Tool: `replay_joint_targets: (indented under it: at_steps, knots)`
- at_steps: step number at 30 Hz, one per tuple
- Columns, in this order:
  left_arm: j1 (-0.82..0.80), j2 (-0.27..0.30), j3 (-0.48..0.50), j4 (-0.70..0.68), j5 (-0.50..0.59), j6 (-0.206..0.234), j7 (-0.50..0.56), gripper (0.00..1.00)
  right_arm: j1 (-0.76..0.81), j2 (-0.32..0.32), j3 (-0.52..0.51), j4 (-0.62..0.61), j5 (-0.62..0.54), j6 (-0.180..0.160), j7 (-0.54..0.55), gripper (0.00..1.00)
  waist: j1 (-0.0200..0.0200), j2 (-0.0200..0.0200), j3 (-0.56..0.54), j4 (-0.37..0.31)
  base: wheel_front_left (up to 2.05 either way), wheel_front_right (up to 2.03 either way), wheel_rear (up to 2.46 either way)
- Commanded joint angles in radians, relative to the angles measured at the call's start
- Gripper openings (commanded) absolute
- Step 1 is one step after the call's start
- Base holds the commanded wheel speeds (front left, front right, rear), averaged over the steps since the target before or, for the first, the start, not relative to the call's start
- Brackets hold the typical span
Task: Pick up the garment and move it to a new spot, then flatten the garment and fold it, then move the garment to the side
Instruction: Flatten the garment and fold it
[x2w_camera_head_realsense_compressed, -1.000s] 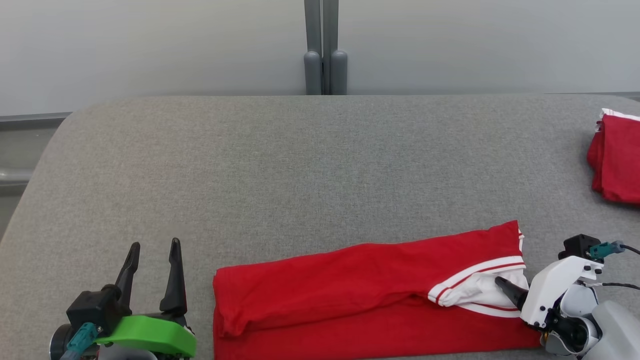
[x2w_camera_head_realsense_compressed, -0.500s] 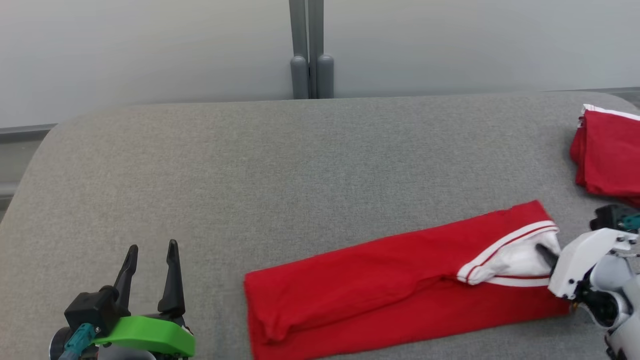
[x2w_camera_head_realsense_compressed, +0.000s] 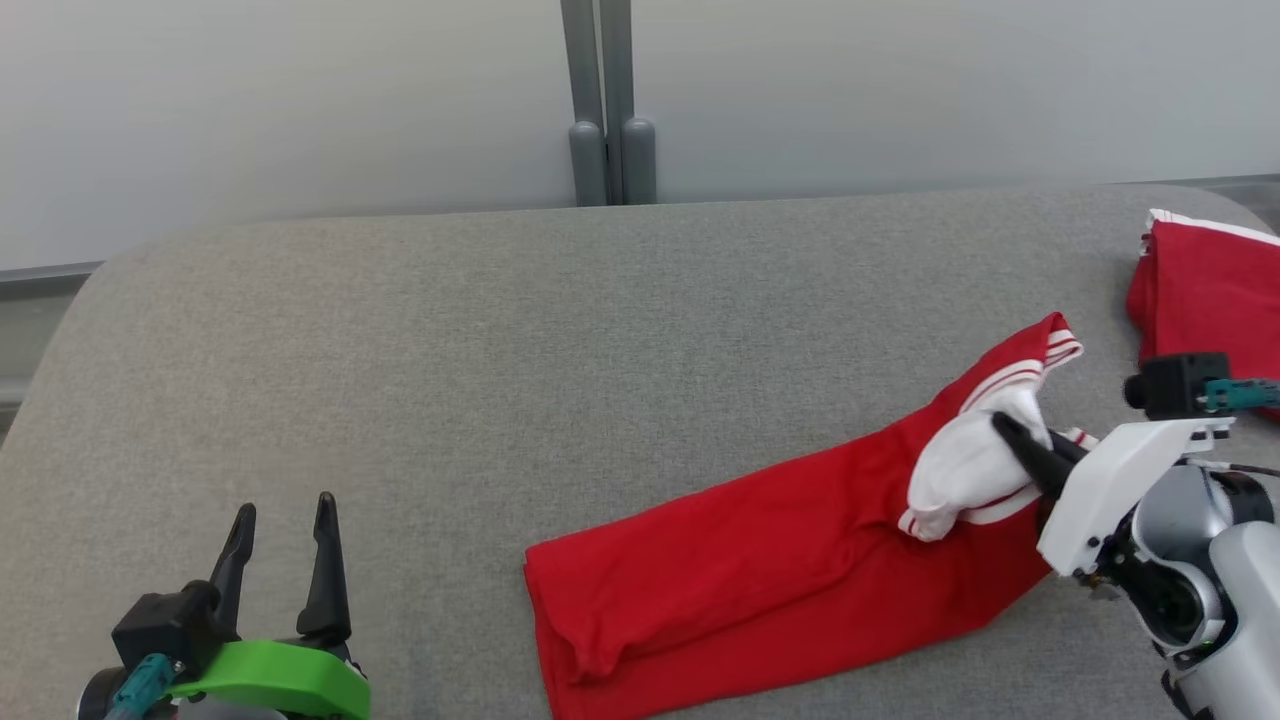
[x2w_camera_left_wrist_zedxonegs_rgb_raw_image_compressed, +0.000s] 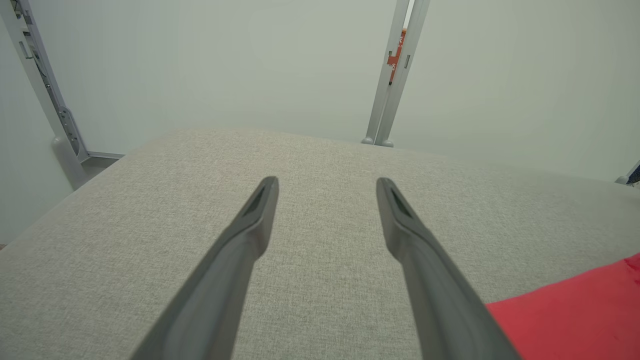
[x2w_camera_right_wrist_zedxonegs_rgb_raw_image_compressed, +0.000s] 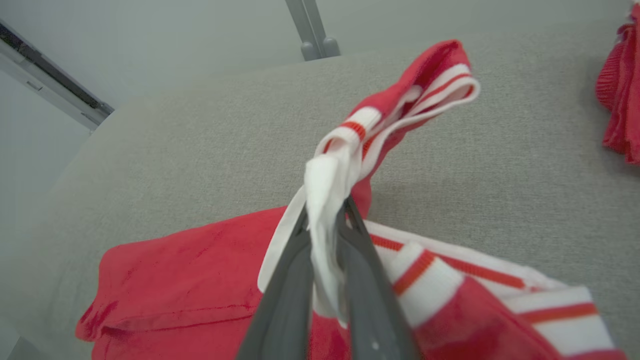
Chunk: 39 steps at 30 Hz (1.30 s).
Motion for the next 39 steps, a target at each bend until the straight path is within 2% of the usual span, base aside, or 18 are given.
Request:
replay_joint_targets:
  at_steps: [1,6,11,17,20,22,28,29,30,31,36,39]
  knots:
    - [0.007,0.015,0.008,-0.007,-0.012,0.004,0.002,1.00,0.031,0.017,0.004,-0.065,-0.012,0.000,0.021,0.00,0.0000,0.0000,-0.004,0.026,0.00,0.00,0.00]
    - [0.012,0.030,0.015,-0.021,-0.016,0.010,0.013,1.00,0.112,0.088,0.034,-0.263,-0.039,0.000,0.098,0.00,0.0000,0.0000,-0.007,0.092,0.00,0.00,0.00]
    - [0.012,0.031,0.005,-0.034,-0.015,0.006,0.025,1.00,0.134,0.175,0.096,-0.302,-0.027,0.000,0.140,0.00,0.0000,0.0000,-0.002,0.163,0.00,0.00,0.00]
    - [-0.015,0.015,-0.021,-0.017,-0.012,-0.006,0.033,1.00,0.102,0.244,0.182,-0.213,-0.006,0.000,0.143,0.00,0.0000,0.0000,0.011,0.242,0.00,0.00,0.00]
    - [-0.030,0.007,-0.032,-0.009,-0.009,-0.009,0.030,1.00,0.077,0.265,0.206,-0.128,0.000,0.000,0.113,0.00,0.0000,0.0000,0.018,0.267,0.00,0.00,0.00]
    - [-0.036,0.006,-0.037,-0.003,-0.010,-0.015,0.028,1.00,0.059,0.294,0.221,-0.071,0.042,0.000,0.092,0.00,0.0000,0.0000,0.024,0.278,0.00,0.00,0.00]
    - [-0.050,0.012,-0.040,0.018,-0.016,-0.021,0.026,1.00,-0.006,0.317,0.276,0.109,0.072,0.000,0.026,0.00,0.0000,0.0000,0.035,0.293,0.00,0.00,0.00]
    - [-0.050,0.013,-0.039,0.020,-0.016,-0.020,0.025,1.00,-0.015,0.320,0.285,0.126,0.077,0.000,0.015,0.18,0.0000,0.0000,0.035,0.292,0.00,0.00,0.00]
    - [-0.050,0.015,-0.036,0.022,-0.017,-0.019,0.025,1.00,-0.023,0.322,0.297,0.146,0.087,0.000,0.005,0.72,0.0000,0.0000,0.035,0.291,0.00,0.00,0.00]
    - [-0.049,0.017,-0.035,0.023,-0.018,-0.018,0.025,1.00,-0.026,0.324,0.308,0.160,0.091,0.000,-0.001,1.00,0.0000,0.0000,0.034,0.289,0.00,0.00,0.00]
    - [-0.035,0.024,-0.019,0.026,-0.027,-0.005,0.022,1.00,-0.054,0.316,0.357,0.137,0.152,0.000,-0.064,1.00,0.0000,0.0000,0.016,0.257,0.00,0.00,0.00]
    - [-0.017,0.032,-0.005,0.016,-0.035,0.005,0.018,1.00,-0.081,0.267,0.375,0.069,0.180,0.000,-0.130,1.00,0.0000,0.0000,-0.001,0.227,0.00,0.00,0.00]
